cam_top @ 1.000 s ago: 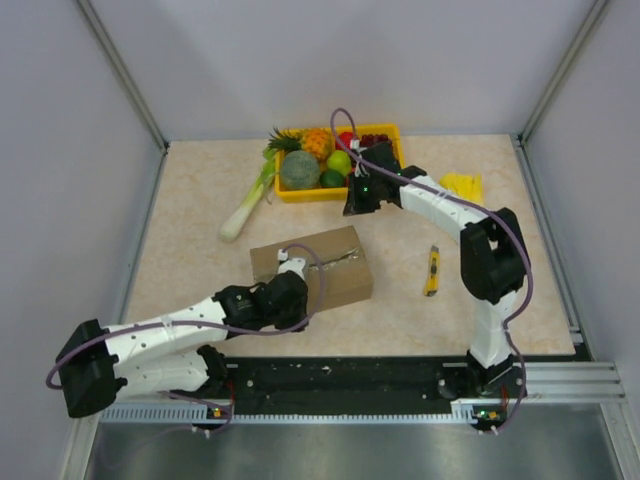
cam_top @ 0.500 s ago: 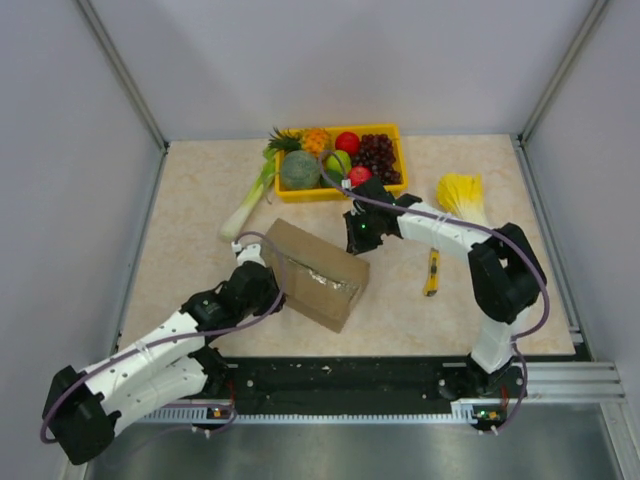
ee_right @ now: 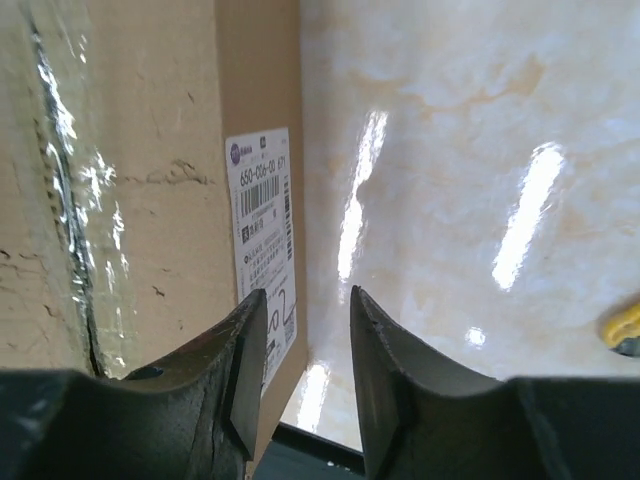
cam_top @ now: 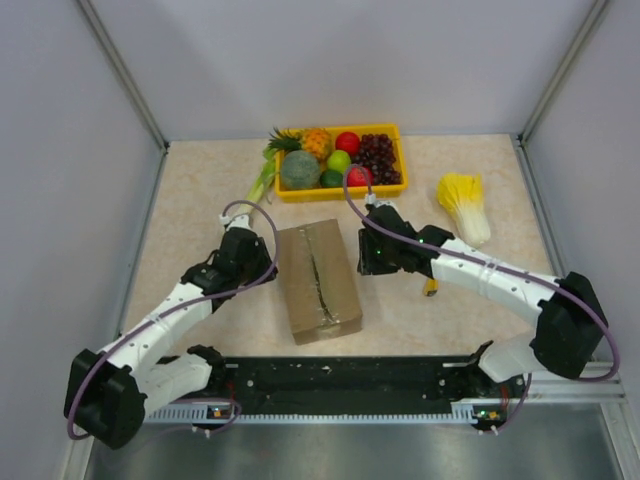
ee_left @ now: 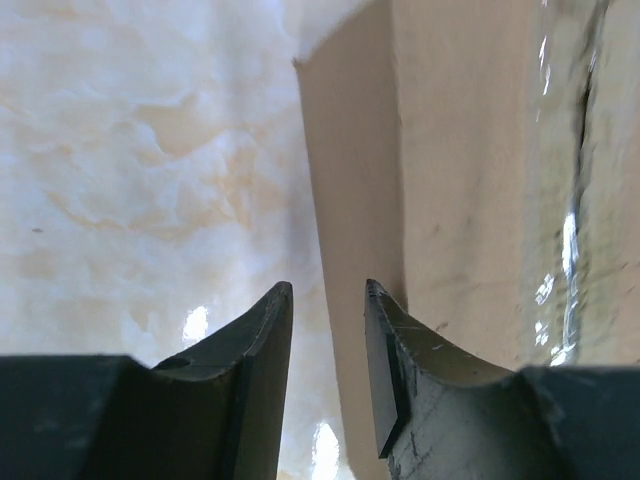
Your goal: Unpack the express box
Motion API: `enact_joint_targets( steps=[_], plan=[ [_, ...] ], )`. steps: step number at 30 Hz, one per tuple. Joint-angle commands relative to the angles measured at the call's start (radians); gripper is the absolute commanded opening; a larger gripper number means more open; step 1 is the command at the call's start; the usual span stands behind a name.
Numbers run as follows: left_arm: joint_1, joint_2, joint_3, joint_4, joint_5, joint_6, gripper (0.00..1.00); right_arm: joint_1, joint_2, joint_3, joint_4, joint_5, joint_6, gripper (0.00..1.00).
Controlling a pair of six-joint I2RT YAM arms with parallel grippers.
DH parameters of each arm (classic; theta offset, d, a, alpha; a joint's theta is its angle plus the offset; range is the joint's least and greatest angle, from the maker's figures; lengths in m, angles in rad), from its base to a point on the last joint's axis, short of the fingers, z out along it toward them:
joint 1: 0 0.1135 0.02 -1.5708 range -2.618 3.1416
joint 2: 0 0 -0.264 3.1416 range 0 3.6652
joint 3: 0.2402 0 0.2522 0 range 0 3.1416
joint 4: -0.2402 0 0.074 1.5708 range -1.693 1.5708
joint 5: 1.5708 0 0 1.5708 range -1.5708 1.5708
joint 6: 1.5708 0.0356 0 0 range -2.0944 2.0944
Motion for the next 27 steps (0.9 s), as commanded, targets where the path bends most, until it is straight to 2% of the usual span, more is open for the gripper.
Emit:
enact_joint_targets(
  steps=[1, 2, 3, 4, 6, 7, 10, 15, 19, 27],
  plan=[
    [0.109, -0.055, 0.084, -0.043, 0.077, 0.019, 0.44, 0.006, -0.067, 0.113, -0.016, 0.17, 0.001, 0.42],
    [0.116, -0.068, 0.101, -0.046, 0.101, 0.046, 0.48, 0.006, -0.067, 0.127, -0.017, 0.162, -0.013, 0.46],
    [0.116, -0.089, 0.112, -0.043, 0.149, 0.065, 0.56, 0.006, -0.055, 0.153, -0.017, 0.147, -0.048, 0.49],
    [0.114, -0.098, 0.118, -0.029, 0.246, 0.086, 0.61, 0.006, -0.044, 0.166, -0.017, 0.097, -0.064, 0.56],
    [0.114, -0.101, 0.116, 0.017, 0.346, 0.143, 0.68, 0.008, -0.003, 0.192, -0.017, 0.024, -0.111, 0.63],
    [0.114, -0.094, 0.116, 0.017, 0.381, 0.145, 0.7, 0.01, 0.011, 0.195, -0.014, -0.037, -0.119, 0.65],
    [0.113, -0.037, 0.128, -0.015, 0.403, 0.16, 0.74, 0.032, 0.065, 0.196, -0.002, -0.094, -0.162, 0.72],
    [0.111, 0.082, 0.165, -0.066, 0.466, 0.191, 0.75, 0.085, 0.117, 0.195, -0.004, -0.096, -0.217, 0.77],
    [0.111, 0.121, 0.162, -0.067, 0.487, 0.192, 0.75, 0.117, 0.147, 0.176, -0.008, -0.091, -0.213, 0.78],
    [0.111, 0.142, 0.147, -0.121, 0.388, 0.211, 0.74, 0.187, 0.209, 0.173, -0.054, 0.053, -0.207, 0.78]
  ],
)
